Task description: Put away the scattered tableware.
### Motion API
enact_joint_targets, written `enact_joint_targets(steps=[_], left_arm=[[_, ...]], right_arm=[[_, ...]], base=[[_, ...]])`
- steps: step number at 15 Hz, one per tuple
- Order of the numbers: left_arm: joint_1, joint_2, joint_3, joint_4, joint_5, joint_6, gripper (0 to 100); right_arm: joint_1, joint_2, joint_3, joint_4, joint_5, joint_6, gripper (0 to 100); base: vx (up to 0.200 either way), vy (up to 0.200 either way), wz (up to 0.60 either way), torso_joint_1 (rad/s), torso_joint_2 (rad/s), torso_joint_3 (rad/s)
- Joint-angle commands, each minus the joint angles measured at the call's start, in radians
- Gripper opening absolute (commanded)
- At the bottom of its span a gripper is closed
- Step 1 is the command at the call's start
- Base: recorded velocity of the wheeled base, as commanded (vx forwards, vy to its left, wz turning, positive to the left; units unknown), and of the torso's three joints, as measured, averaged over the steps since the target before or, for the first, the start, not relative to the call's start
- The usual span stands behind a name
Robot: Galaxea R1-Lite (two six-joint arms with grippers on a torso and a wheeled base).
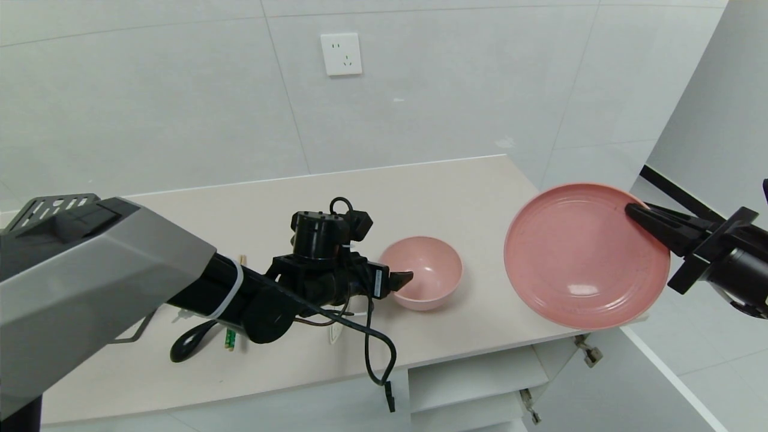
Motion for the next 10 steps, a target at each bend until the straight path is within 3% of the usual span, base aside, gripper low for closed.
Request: enact_joint_targets(steps=[1,4,5,10], left_arm=[[-0.002,0.015,-0.004,0.000,0.000,0.000,100],[-0.004,0.013,-0.001,0.000,0.000,-0.002,100],[-0.004,0.007,-0.001,0.000,0.000,-0.002,0],[-0.004,-0.039,0.039,-0.103,0.001,0.001,0]], right_arm=[[0.000,0.000,0.000,0.000,0.000,-0.001,0],[0.000,0.002,0.000,0.000,0.000,-0.007,0],[0.000,0.002,0.002,0.000,0.000,-0.007,0],[0.000,-0.011,0.022,0.000,0.008,-0.009,0]], base=[[0.000,0.000,0.00,0.000,0.00,0.000],[0.000,0.000,0.00,0.000,0.00,0.000],[0.000,0.000,0.00,0.000,0.00,0.000],[0.000,0.000,0.00,0.000,0.00,0.000]])
